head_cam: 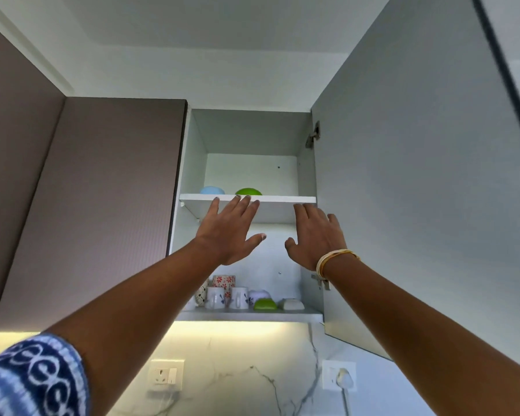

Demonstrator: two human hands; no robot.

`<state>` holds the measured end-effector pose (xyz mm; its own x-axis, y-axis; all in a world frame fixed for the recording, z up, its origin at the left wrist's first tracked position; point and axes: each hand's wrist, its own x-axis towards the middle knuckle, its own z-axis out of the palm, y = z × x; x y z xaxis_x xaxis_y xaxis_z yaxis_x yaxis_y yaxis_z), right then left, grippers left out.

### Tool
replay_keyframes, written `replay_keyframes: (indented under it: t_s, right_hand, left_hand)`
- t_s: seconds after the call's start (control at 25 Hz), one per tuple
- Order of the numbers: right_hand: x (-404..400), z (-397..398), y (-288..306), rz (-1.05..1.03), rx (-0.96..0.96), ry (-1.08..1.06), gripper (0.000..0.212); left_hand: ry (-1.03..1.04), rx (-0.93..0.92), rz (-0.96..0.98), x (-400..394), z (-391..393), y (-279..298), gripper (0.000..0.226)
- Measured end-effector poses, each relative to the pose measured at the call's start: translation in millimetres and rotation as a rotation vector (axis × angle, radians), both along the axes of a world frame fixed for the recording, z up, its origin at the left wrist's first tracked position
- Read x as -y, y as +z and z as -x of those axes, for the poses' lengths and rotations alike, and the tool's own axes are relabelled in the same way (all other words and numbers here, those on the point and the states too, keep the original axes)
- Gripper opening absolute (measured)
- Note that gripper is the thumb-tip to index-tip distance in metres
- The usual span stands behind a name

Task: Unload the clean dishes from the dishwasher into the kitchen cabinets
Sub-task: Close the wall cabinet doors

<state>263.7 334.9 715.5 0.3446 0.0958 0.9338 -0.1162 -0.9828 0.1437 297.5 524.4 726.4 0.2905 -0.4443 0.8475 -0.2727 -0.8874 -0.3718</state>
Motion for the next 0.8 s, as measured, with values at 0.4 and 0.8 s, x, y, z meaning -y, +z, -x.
replay_keyframes:
  t_s: [0.4, 0.8]
  right_hand:
    - [53, 154, 0, 0.041, 0.142, -0.099, 0.050]
    - [156, 245, 3, -0.361, 0.136, 0.249, 0.074]
  left_hand:
    - [-0.064, -0.012, -0.021, 59, 111, -14, 0.075]
    - [-0.264, -0.025, 0.087, 173, 190, -1, 0.069]
